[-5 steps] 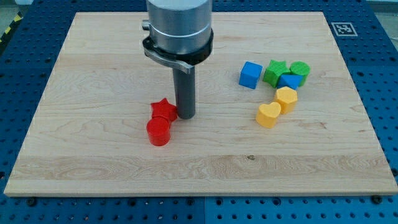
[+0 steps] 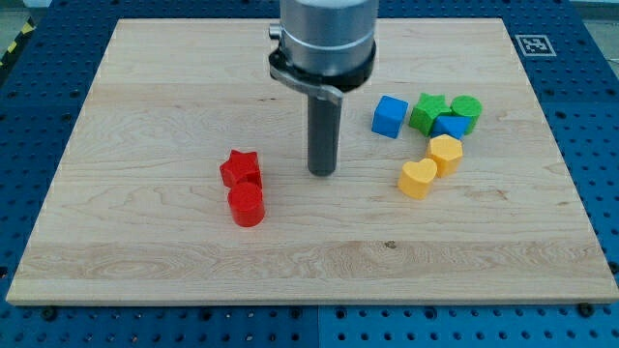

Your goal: Place the arm right to the red star

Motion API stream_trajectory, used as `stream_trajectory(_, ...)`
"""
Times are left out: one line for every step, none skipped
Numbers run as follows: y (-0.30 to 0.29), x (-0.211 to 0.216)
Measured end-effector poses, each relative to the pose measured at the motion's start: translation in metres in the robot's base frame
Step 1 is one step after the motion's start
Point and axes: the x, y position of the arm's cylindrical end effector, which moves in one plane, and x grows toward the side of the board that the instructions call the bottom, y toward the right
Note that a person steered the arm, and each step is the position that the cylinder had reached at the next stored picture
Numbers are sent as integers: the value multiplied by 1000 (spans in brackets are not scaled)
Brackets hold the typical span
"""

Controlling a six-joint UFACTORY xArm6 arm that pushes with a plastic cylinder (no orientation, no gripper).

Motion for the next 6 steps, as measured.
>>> stream_trajectory(-10,-17)
stream_trajectory(-27,-9)
stream_trajectory(-29,5)
stream_trajectory(-29,6)
stream_trajectory(-29,32)
stream_trajectory(-41,22)
